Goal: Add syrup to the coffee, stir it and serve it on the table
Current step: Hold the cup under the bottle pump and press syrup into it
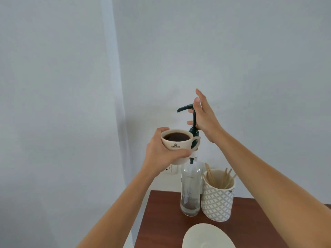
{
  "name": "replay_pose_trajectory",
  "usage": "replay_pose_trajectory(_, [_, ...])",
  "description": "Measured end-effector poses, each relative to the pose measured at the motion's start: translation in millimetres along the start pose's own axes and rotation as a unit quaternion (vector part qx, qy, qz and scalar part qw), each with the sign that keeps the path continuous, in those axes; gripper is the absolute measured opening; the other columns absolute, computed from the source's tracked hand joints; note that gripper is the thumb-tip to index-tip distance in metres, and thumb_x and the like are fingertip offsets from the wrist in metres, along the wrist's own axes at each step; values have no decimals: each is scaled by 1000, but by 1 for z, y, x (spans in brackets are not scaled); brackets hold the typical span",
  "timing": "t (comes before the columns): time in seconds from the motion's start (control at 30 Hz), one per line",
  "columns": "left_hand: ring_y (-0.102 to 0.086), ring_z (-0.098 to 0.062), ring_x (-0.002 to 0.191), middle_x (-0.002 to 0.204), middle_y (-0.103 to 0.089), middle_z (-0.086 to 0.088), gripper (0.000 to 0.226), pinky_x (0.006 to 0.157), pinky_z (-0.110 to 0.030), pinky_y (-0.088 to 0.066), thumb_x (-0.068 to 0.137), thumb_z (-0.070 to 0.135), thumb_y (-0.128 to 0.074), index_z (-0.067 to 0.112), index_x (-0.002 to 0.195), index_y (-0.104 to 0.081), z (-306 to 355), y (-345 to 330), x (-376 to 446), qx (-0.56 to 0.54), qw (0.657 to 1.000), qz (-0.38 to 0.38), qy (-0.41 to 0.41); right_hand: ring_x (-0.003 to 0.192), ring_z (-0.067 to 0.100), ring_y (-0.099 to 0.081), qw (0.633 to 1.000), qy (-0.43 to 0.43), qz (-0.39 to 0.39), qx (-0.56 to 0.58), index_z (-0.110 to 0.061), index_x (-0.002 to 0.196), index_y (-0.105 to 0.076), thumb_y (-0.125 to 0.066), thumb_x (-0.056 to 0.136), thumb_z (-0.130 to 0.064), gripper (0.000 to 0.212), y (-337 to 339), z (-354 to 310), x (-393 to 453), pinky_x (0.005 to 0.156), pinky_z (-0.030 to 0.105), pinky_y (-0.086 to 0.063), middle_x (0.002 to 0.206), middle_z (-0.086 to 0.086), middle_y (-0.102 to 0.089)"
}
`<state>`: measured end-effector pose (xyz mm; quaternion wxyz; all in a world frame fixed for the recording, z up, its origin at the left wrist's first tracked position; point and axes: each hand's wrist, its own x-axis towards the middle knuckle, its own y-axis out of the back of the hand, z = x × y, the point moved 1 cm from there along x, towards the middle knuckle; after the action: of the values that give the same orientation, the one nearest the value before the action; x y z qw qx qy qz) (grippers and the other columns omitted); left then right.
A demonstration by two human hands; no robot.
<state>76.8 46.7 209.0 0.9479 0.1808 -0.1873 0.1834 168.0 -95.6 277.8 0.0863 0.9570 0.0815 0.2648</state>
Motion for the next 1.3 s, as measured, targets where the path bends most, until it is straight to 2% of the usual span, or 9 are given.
replay_pose_trajectory(0.1, [-66, -14, 102, 108, -68, 10, 101, 84, -35, -59, 33, 50, -86, 31, 125, -51, 5, 2, 12, 6, 1000, 6, 2, 107, 20, -68, 1000, -15, 6, 24, -39, 138, -50, -31, 103, -51, 42, -4, 0, 2, 74, 33, -60, 137, 0, -55])
replay_pose_trajectory(0.17, [-66, -14, 102, 109, -67, 9, 98, 80, -31, -58, 37, 44, -90, 30, 126, -51, 8, 2, 18, 5, 1000, 7, 3, 96, 29, -73, 998, -29, 26, 42, -31, 118, -62, -34, 103, -45, 34, -5, 0, 3, 70, 40, -62, 118, 10, -68])
replay_pose_trajectory(0.2, [-66, -13, 101, 110, -67, 9, 96, 78, -29, -57, 40, 41, -91, 29, 127, -51, 8, 2, 20, 2, 1000, 8, 4, 89, 32, -74, 997, -38, 35, 53, -24, 110, -64, -36, 103, -42, 34, -5, 0, 4, 76, 50, -62, 105, 12, -73])
replay_pose_trajectory(0.27, [-65, -13, 101, 110, -66, 9, 94, 77, -27, -55, 43, 38, -93, 29, 127, -51, 8, 2, 24, 0, 1000, 8, 4, 77, 37, -73, 995, -49, 43, 78, -12, 102, -61, -38, 102, -38, 34, -7, 1, 5, 81, 57, -57, 88, 17, -75])
replay_pose_trajectory(0.37, [-65, -11, 100, 109, -66, 10, 92, 77, -27, -56, 46, 35, -96, 30, 125, -51, 6, 1, 28, -3, 1000, 7, 8, 76, 42, -75, 992, -41, 56, 103, -12, 93, -57, -42, 101, -47, 39, -11, 2, 3, 70, 48, -59, 88, 24, -76])
replay_pose_trajectory(0.43, [-66, -12, 100, 109, -67, 10, 97, 79, -30, -58, 36, 44, -91, 31, 124, -52, 5, 1, 30, -11, 1000, 5, 12, 74, 42, -76, 991, -32, 64, 117, -15, 89, -55, -48, 99, -49, 37, -15, 3, 3, 65, 45, -58, 89, 27, -75])
replay_pose_trajectory(0.63, [-66, -14, 102, 110, -67, 9, 101, 83, -34, -59, 29, 50, -84, 32, 123, -52, 7, 1, 35, -11, 1000, 3, 16, 68, 39, -76, 988, 1, 81, 129, -11, 89, -50, -48, 102, -36, 29, -20, 7, 5, 68, 59, -58, 85, 25, -75])
replay_pose_trajectory(1.1, [-67, -14, 101, 109, -67, 9, 96, 77, -30, -58, 35, 43, -89, 31, 122, -52, 5, -1, 38, -11, 1000, 5, 19, 64, 34, -76, 987, 32, 107, 111, -10, 86, -47, -43, 103, -34, 30, -24, 10, 7, 61, 44, -60, 83, 23, -76])
replay_pose_trajectory(1.3, [-66, -14, 101, 108, -67, 10, 98, 84, -35, -59, 29, 49, -85, 32, 120, -52, 5, -2, 40, -9, 1000, 6, 14, 59, 34, -75, 988, 30, 115, 102, -10, 84, -46, -42, 104, -32, 30, -23, 9, 6, 53, 32, -56, 78, 24, -75])
